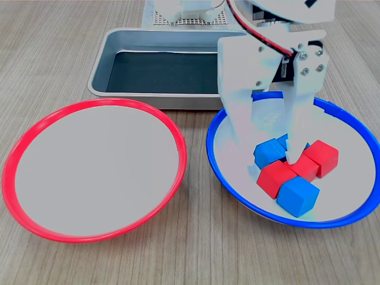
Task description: Resolve any anomalies and move all blocks to matching dishes
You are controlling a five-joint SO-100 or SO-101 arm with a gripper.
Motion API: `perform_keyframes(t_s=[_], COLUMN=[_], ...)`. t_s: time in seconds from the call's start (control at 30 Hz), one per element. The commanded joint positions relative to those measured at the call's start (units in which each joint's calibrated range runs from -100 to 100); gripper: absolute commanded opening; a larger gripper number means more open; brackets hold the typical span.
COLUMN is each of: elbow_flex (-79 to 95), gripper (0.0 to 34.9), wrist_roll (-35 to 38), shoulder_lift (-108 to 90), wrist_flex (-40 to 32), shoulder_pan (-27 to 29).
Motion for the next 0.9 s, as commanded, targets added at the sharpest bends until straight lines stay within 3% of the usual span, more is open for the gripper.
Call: perform_keyframes(t_s=[0.0, 0.57, 0.87], elbow_flex=[-4.42, 4.32, -1.78], gripper=[13.9, 13.6, 14.1], wrist_roll=[2.30, 5.57, 6.35], shoulder_lift=[1.16, -5.15, -0.12], wrist_flex=[-0.28, 2.45, -1.27], shoulder_pan=[0.63, 1.10, 1.19])
